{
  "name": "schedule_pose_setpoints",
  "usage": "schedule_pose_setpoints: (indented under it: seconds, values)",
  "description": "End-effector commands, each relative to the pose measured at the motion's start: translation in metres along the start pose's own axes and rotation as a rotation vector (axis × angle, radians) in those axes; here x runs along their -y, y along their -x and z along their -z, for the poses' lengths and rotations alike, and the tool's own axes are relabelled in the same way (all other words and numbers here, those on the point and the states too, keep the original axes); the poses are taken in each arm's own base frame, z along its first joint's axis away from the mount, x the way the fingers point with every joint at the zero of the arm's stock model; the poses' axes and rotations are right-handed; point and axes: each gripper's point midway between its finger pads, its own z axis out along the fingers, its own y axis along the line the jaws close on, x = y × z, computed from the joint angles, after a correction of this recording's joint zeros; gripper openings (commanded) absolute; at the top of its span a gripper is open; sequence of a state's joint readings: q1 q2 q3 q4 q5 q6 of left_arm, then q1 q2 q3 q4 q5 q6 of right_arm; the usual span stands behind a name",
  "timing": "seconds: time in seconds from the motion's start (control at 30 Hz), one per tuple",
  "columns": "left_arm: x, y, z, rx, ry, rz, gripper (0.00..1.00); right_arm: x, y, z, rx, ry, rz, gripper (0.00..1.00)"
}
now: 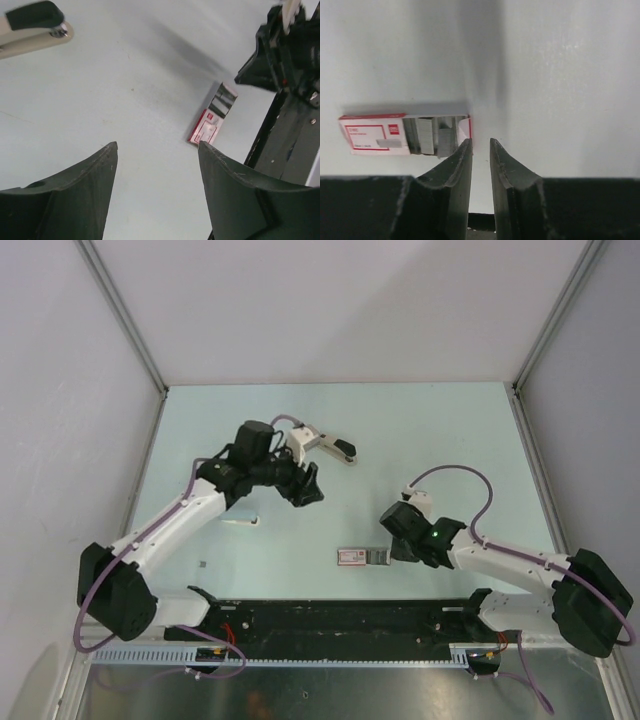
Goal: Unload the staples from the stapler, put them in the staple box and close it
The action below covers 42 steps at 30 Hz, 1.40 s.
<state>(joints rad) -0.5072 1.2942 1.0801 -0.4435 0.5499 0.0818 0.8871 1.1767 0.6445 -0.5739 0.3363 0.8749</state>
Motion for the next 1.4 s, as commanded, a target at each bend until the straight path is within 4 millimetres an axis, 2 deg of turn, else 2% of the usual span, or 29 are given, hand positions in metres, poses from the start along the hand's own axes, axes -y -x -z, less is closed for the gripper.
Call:
schedule_pose_setpoints:
  seconds: [0.0, 0.23, 0.37, 0.57, 0.9, 1.37]
  values:
    - [-0.005, -0.041, -0.021, -0.132, 0.017, -0.238, 0.69, 0.000, -0.004, -0.004, -0.023, 0.054, -0.043, 0.25]
    - [-0.004, -0.105, -0.046, -0.327, -0.047, -0.441, 0.66, -0.002, -0.009, -0.010, -0.060, 0.118, -0.102, 0.21]
    - [-0.002, -0.127, -0.054, -0.397, -0.076, -0.501, 0.65, -0.004, -0.011, -0.015, -0.082, 0.130, -0.113, 0.20]
    - [-0.001, -0.138, -0.068, -0.450, -0.098, -0.515, 0.64, -0.006, -0.013, -0.020, -0.105, 0.149, -0.124, 0.17]
    - [0.018, -0.156, -0.083, -0.506, -0.165, -0.568, 0.64, -0.006, -0.016, -0.026, -0.128, 0.169, -0.140, 0.11]
    - [0.033, -0.170, -0.106, -0.562, -0.208, -0.583, 0.63, -0.021, -0.022, -0.026, -0.162, 0.230, -0.152, 0.08]
